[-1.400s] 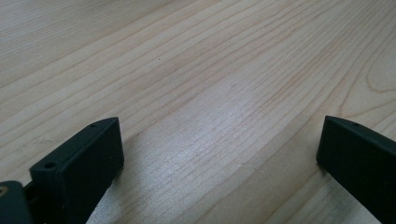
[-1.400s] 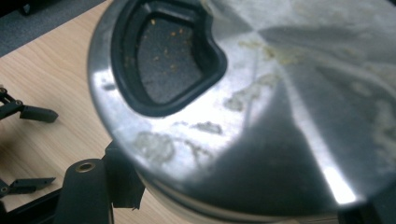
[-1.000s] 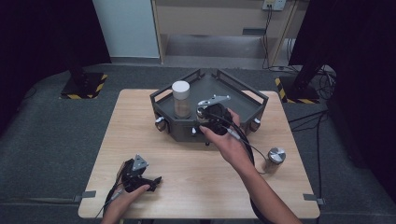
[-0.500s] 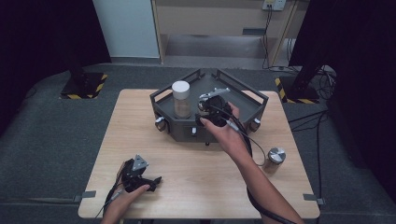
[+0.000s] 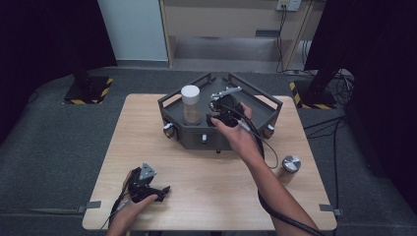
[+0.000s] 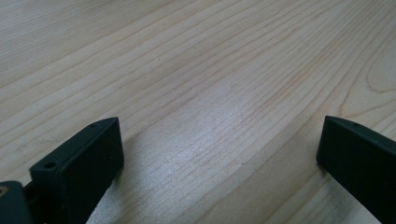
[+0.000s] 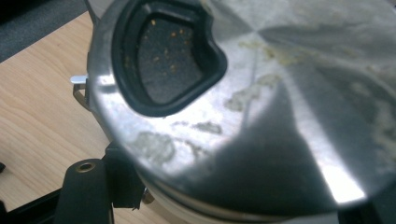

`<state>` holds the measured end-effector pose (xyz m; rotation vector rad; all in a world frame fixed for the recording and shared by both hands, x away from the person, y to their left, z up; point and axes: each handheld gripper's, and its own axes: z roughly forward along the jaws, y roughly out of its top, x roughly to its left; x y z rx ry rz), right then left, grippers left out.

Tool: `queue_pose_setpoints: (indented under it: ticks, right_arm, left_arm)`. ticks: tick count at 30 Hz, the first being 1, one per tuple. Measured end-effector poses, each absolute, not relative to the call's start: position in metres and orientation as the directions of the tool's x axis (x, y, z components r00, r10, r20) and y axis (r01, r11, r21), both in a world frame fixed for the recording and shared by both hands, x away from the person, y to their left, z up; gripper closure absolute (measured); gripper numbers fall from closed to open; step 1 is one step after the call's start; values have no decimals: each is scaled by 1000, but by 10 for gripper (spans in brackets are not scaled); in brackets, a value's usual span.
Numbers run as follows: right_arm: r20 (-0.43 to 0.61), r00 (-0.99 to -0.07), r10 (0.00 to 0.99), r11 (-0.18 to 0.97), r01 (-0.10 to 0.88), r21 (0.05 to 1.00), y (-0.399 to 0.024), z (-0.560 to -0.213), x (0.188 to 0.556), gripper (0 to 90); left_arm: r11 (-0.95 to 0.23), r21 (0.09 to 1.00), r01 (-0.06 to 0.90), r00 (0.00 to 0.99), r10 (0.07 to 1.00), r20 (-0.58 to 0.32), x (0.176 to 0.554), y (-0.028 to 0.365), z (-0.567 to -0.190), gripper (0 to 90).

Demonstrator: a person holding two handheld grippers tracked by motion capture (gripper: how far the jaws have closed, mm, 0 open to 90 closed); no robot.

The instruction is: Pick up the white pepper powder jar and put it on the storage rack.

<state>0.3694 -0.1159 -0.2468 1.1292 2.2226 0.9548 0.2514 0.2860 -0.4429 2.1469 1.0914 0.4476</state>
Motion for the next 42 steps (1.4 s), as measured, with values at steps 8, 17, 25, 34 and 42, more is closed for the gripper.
queue_pose_setpoints:
  ticks: [8,17,25,34,42]
  right_arm:
    - [-87,-540,837,408,511,756,-117,-245,376,313]
    - [-85,-528,845,399,517,757,-117,-245,385,313]
    - [-74,-513,855,383,530,756,-119,-249,393,313]
    - [-68,-499,864,372,541,754,-119,-252,403,313]
    - [-60,-488,871,360,549,754,-118,-255,407,313]
  left_arm:
    - [-419,703,575,590,808,-1,251,286,-443,0]
    - [-419,703,575,589,808,-1,251,286,-443,0]
    - [-419,703,575,590,808,-1,251,286,-443,0]
    - [-419,703,575,590,808,-1,251,286,-443,0]
    - [-419,703,575,590,808,-1,251,286,-443,0]
